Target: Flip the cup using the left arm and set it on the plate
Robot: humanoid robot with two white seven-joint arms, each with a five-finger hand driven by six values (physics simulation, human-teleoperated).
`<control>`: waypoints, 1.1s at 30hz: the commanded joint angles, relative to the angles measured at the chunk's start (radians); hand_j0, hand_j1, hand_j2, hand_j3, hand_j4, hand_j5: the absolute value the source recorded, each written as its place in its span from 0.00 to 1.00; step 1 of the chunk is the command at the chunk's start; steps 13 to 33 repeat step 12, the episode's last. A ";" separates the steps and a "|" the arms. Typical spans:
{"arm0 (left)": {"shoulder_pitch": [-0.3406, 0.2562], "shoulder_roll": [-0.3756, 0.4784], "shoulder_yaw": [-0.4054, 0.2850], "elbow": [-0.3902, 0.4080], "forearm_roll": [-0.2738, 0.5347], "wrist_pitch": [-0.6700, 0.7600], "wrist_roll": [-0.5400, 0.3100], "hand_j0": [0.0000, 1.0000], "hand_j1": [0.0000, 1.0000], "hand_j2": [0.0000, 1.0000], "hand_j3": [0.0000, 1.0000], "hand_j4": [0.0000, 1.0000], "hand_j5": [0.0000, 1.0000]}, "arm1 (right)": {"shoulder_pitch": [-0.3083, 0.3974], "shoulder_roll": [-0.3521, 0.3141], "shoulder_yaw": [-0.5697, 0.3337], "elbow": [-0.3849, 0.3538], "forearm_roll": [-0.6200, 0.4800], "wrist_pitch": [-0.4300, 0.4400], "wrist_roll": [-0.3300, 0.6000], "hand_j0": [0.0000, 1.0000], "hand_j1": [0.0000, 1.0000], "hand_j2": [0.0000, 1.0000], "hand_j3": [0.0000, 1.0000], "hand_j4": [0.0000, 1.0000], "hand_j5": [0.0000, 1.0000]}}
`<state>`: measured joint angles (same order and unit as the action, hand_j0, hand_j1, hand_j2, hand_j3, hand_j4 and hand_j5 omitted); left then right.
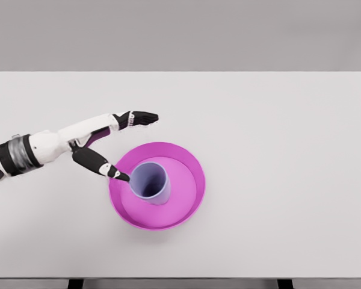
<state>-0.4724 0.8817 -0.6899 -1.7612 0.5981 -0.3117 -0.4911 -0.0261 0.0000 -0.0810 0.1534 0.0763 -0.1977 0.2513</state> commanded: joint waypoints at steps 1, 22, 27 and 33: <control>-0.003 0.042 0.003 -0.003 0.048 -0.096 -0.024 1.00 1.00 1.00 1.00 1.00 1.00 | 0.000 0.000 0.000 0.000 0.000 0.000 0.000 1.00 1.00 1.00 1.00 1.00 1.00; 0.005 0.224 0.026 0.009 0.046 -0.190 -0.075 1.00 1.00 1.00 1.00 1.00 1.00 | 0.000 0.000 0.000 0.000 0.000 0.000 0.000 1.00 1.00 1.00 1.00 1.00 1.00; 0.005 0.224 0.026 0.009 0.046 -0.190 -0.075 1.00 1.00 1.00 1.00 1.00 1.00 | 0.000 0.000 0.000 0.000 0.000 0.000 0.000 1.00 1.00 1.00 1.00 1.00 1.00; 0.005 0.224 0.026 0.009 0.046 -0.190 -0.075 1.00 1.00 1.00 1.00 1.00 1.00 | 0.000 0.000 0.000 0.000 0.000 0.000 0.000 1.00 1.00 1.00 1.00 1.00 1.00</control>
